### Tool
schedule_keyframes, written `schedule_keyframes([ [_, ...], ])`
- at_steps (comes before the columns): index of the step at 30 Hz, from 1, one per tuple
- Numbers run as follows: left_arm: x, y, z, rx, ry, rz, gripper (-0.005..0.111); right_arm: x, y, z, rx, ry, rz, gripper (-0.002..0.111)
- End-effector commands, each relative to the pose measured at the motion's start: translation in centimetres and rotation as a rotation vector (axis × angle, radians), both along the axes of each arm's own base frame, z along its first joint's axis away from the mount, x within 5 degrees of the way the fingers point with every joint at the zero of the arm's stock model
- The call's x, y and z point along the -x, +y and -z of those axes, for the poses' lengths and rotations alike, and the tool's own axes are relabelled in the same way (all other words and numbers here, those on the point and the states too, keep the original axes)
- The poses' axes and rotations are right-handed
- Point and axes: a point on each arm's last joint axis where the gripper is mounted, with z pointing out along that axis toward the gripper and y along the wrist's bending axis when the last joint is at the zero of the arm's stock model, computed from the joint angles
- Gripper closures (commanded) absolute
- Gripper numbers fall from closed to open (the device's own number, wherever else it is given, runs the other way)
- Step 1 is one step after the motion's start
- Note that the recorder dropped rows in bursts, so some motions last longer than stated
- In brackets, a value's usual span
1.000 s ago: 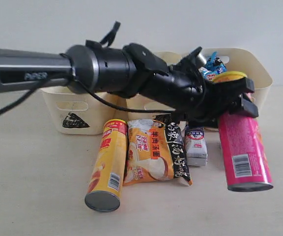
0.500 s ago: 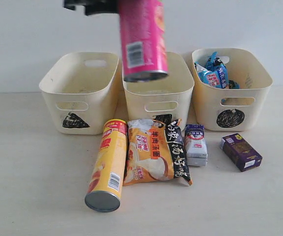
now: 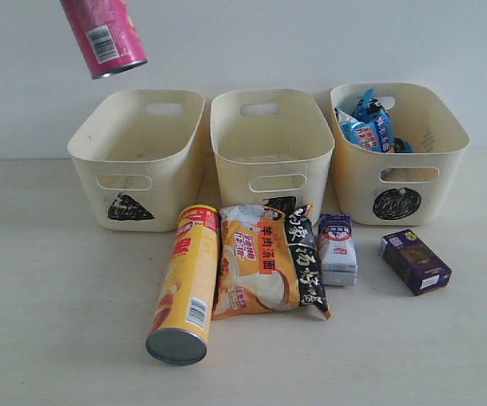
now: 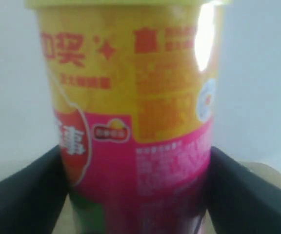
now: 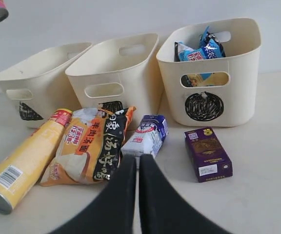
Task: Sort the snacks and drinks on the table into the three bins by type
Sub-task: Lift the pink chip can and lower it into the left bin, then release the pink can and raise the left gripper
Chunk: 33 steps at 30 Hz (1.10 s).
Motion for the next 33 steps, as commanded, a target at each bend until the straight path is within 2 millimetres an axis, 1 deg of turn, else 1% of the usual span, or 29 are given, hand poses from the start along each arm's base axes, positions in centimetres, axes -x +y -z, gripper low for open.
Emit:
schedule_keyframes([
  [1,-2.7,0.5,3.2,-0.013,-0.003,-0.093,0.102,0.1,0.0,0.3,0.007,0.014,0.0,0.108],
  [5,-4.6,0.5,6.7,-0.029,0.04,-0.13,0.102,0.1,0.0,0.3,0.004,0.019,0.0,0.108],
  [10,-6.2,0.4,10.5,-0.052,0.104,-0.144,0.102,0.1,0.0,0.4,0.007,0.028,0.0,0.108],
  [12,-6.6,0.3,12.0,-0.106,0.118,-0.128,0.102,0.1,0.0,0.4,0.007,0.028,0.0,0.108],
  [13,-6.8,0.3,12.6,-0.138,0.124,-0.113,0.1,0.1,0.0,0.4,0.008,0.03,0.0,0.108],
  [16,-7.3,0.0,13.9,-0.224,0.135,-0.055,0.083,0.1,0.0,0.4,0.006,0.03,0.001,0.108],
  [18,-7.5,-0.2,14.3,-0.234,0.146,-0.039,0.065,0.1,0.0,0.5,0.007,0.032,0.001,0.108],
  [21,-7.6,-0.3,14.1,-0.231,0.142,-0.032,0.034,0.1,0.0,0.5,0.008,0.036,0.001,0.108],
  [24,-7.7,-0.3,13.5,-0.228,0.128,-0.031,0.011,0.1,0.0,0.5,0.008,0.036,0.001,0.108],
  [26,-7.6,-0.4,13.0,-0.225,0.124,-0.02,0.001,0.1,0.0,0.5,0.008,0.036,0.001,0.108],
  [27,-7.5,-0.4,12.4,-0.222,0.115,-0.016,-0.002,0.1,0.0,0.5,0.008,0.036,0.001,0.108],
  [28,-7.4,-0.4,12.0,-0.221,0.108,-0.016,-0.003,0.1,0.0,0.5,0.008,0.036,0.001,0.108],
  [31,-6.8,-0.4,10.6,-0.213,0.088,-0.008,-0.003,0.1,0.0,0.5,0.005,0.037,0.001,0.108],
  [33,-6.3,-0.4,9.3,-0.187,0.078,-0.005,-0.003,0.1,0.0,0.5,0.005,0.037,0.001,0.108],
])
